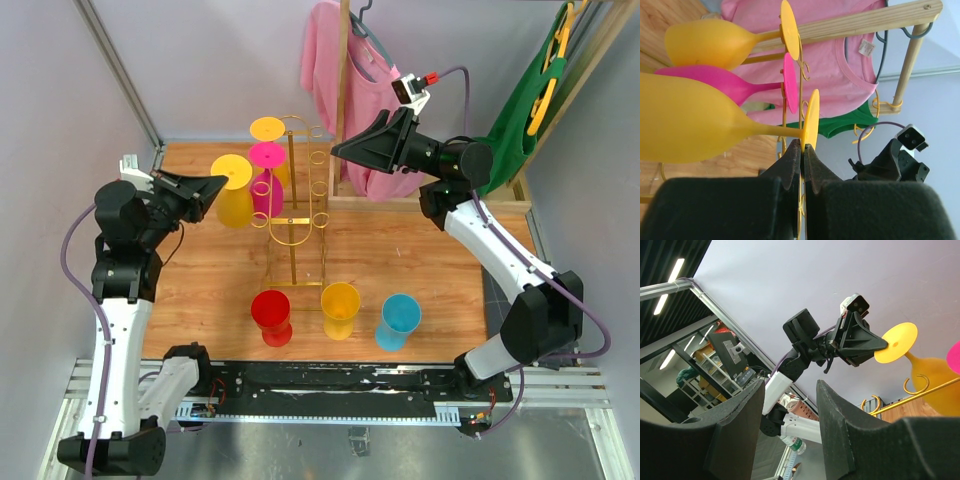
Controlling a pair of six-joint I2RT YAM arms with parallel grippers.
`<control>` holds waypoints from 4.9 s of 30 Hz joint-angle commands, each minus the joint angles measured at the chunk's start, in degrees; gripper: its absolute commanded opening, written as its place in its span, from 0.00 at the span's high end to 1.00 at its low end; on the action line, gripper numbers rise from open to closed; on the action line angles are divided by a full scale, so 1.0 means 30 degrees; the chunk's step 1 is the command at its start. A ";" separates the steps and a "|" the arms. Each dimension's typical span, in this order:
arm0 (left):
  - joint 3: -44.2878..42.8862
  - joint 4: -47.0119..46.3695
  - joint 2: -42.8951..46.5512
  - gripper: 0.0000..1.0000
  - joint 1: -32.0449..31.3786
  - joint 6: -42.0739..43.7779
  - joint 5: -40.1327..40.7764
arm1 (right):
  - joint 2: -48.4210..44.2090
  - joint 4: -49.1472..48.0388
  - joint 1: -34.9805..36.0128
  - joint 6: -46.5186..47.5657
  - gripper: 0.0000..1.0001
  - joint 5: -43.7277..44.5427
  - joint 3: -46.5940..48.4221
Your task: Place the wine glass upside down on the wine glass rack
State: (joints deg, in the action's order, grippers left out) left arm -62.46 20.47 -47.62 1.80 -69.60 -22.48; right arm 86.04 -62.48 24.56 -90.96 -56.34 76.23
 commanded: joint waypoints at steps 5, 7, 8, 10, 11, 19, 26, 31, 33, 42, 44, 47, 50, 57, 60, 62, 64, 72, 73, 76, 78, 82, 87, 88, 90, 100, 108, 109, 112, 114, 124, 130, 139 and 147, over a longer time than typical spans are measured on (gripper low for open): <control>-0.0196 0.0018 0.0131 1.00 -0.0636 -0.0504 -0.0141 | -0.0555 -0.0684 -0.0158 0.0407 0.53 0.0268 -0.0450; -0.0067 -0.0037 0.0103 1.00 -0.0812 -0.0690 -0.0286 | -0.0555 -0.0705 -0.0158 0.0407 0.53 0.0291 -0.0527; -0.0020 -0.0082 0.0084 1.00 -0.0920 -0.0718 -0.0320 | -0.0555 -0.0729 -0.0156 0.0414 0.53 0.0292 -0.0560; -0.0011 -0.0086 0.0090 1.00 -0.1125 -0.0762 -0.0308 | -0.0576 -0.0780 -0.0169 0.0408 0.53 0.0292 -0.0608; -0.0026 -0.0125 0.0089 1.00 -0.1190 -0.0709 -0.0334 | -0.0605 -0.0782 -0.0159 0.0429 0.53 0.0292 -0.0625; -0.0035 -0.0275 -0.0132 1.00 -0.1602 -0.0546 -0.0534 | -0.0527 -0.1204 -0.0136 0.0265 0.53 0.0408 -0.0978; 0.0075 -0.0261 -0.0138 1.00 -0.1927 -0.0457 -0.0562 | -0.0555 -0.1337 -0.0158 0.0229 0.53 0.0446 -0.1162; 0.0098 -0.0409 -0.0336 1.00 -0.2064 -0.0267 -0.0632 | -0.0474 -0.1351 -0.0158 0.0202 0.53 0.0457 -0.1099; 0.0133 -0.0545 -0.0454 1.00 -0.2144 -0.0258 -0.0783 | -0.0460 -0.1352 -0.0156 0.0173 0.53 0.0440 -0.1042; 0.0114 -0.0729 -0.0678 1.00 -0.2573 -0.0038 -0.0800 | -0.0394 -0.1297 -0.0158 0.0173 0.53 0.0411 -0.0899; 0.0119 -0.0788 -0.0743 1.00 -0.2669 -0.0005 -0.0813 | -0.0379 -0.1315 -0.0158 0.0159 0.53 0.0410 -0.0894; 0.0015 -0.0872 -0.0873 1.00 -0.2899 0.0096 -0.0920 | -0.0324 -0.1308 -0.0158 0.0144 0.53 0.0409 -0.0942; -0.0167 -0.0905 -0.1083 1.00 -0.3194 0.0331 -0.0973 | -0.0321 -0.1308 -0.0159 0.0143 0.53 0.0388 -0.0949; 0.0080 -0.0883 -0.1149 1.00 -0.3682 0.0555 -0.1069 | -0.0372 -0.1271 -0.0158 0.0170 0.53 0.0395 -0.1029; 0.0398 -0.0876 -0.0873 1.00 -0.3764 0.0638 -0.1111 | -0.0379 -0.1285 -0.0158 0.0173 0.53 0.0404 -0.1085; 0.0705 -0.0878 -0.0581 1.00 -0.3794 0.0643 -0.1170 | -0.0392 -0.1294 -0.0154 0.0173 0.53 0.0410 -0.1110; 0.0993 -0.0735 -0.0393 1.00 -0.3780 0.0694 -0.1100 | -0.0379 -0.1293 -0.0154 0.0187 0.53 0.0453 -0.1167; 0.1684 -0.0561 0.0017 0.94 -0.3794 0.0871 -0.1100 | -0.0518 -0.1324 -0.0158 0.0173 0.53 0.0505 -0.1285; 0.1715 -0.0558 0.0029 0.90 -0.3794 0.0916 -0.1106 | -0.0550 -0.1330 -0.0158 0.0195 0.53 0.0498 -0.1308; 0.1797 -0.0555 0.0090 0.81 -0.3794 0.0981 -0.1149 | -0.0626 -0.1322 -0.0158 0.0202 0.53 0.0523 -0.1381; 0.1790 -0.0554 0.0154 0.73 -0.3794 0.1020 -0.1120 | -0.0670 -0.1309 -0.0158 0.0205 0.53 0.0523 -0.1419; 0.1649 -0.0380 0.0317 0.65 -0.3794 0.1103 -0.1034 | -0.0829 -0.1271 -0.0158 0.0257 0.53 0.0530 -0.1515; 0.1441 0.0307 0.0747 0.58 -0.3794 0.1413 -0.0711 | -0.1127 -0.0915 -0.0158 0.0577 0.53 0.0455 -0.1834; 0.1426 0.0396 0.0856 0.56 -0.3794 0.1457 -0.0637 | -0.1223 -0.0719 -0.0158 0.0729 0.53 0.0386 -0.1892; 0.1371 0.0625 0.1076 0.53 -0.3794 0.1598 -0.0531 | -0.1480 -0.0061 -0.0158 0.1259 0.53 0.0266 -0.2061; -0.0041 0.4324 0.2513 0.47 -0.3794 0.4010 0.1948 | -0.6023 1.7893 -0.0158 1.4090 0.52 0.0979 -0.1943; -0.1563 0.6179 0.3509 0.47 -0.3794 0.5978 0.4110 | -0.8805 3.1240 -0.0107 2.1612 0.52 0.5097 -0.1482; -0.1652 0.6327 0.3644 0.47 -0.3794 0.6111 0.4430 | -0.9167 3.2374 -0.0057 2.2108 0.52 0.5877 -0.1558; -0.1771 0.6741 0.3793 0.47 -0.3794 0.6610 0.4986 | -1.0076 3.5440 0.0193 2.3132 0.53 0.7937 -0.1840; -0.1672 0.6770 0.3827 0.48 -0.3794 0.6781 0.4900 | -1.0508 3.7162 0.0489 2.3351 0.54 0.8938 -0.2044; -0.0893 0.6785 0.4250 0.48 -0.3823 0.7132 0.5492 | -1.1590 4.3832 0.3712 2.2668 0.57 1.4408 -0.3018; -0.0416 0.6644 0.4387 0.48 -0.4076 0.7142 0.5499 | -1.2015 4.5269 0.4044 2.2288 0.57 1.5930 -0.3642; -0.0037 0.6002 0.4100 0.48 -0.4116 0.6959 0.4960 | -1.1458 4.4740 0.4067 2.2687 0.57 1.6623 -0.5073; -0.0035 0.5953 0.3802 0.48 -0.4161 0.7111 0.4995 | -1.0308 4.3008 0.4089 2.2917 0.56 1.6502 -0.5766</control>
State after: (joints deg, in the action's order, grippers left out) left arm -62.65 40.34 -35.81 -10.00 -49.10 -7.40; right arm 54.02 69.14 35.77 -23.29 -7.81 59.59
